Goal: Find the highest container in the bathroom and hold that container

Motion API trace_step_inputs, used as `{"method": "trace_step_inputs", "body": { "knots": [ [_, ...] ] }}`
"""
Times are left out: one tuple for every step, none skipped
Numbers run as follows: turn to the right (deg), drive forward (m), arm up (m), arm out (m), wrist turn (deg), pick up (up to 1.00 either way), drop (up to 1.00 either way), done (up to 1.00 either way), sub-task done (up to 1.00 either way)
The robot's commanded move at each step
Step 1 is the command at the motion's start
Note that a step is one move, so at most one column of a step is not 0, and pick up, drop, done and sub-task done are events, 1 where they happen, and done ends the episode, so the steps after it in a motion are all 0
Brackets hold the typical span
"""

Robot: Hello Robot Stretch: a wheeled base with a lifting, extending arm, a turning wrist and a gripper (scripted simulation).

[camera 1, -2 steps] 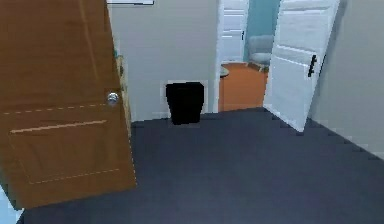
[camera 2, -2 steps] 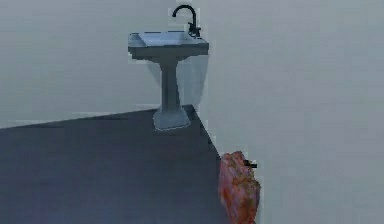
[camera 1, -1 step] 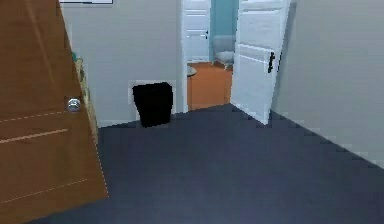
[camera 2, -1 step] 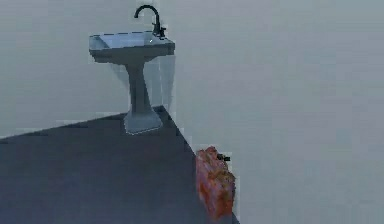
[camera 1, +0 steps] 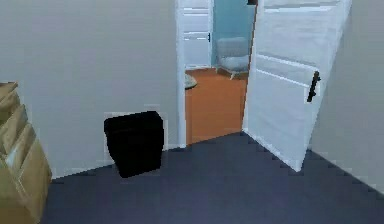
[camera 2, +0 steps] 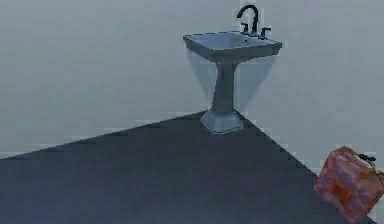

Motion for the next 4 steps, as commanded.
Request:
{"method": "trace_step_inputs", "body": {
  "knots": [
    [-24.0, 0.0, 0.0, 0.0, 0.0, 0.0, 0.0, 0.0, 0.0],
    [0.0, 0.95, 0.0, 0.0, 0.0, 0.0, 0.0, 0.0, 0.0],
    [-45.0, 0.0, 0.0, 0.0, 0.0, 0.0, 0.0, 0.0, 0.0],
    [-45.0, 0.0, 0.0, 0.0, 0.0, 0.0, 0.0, 0.0, 0.0]
  ]
}}
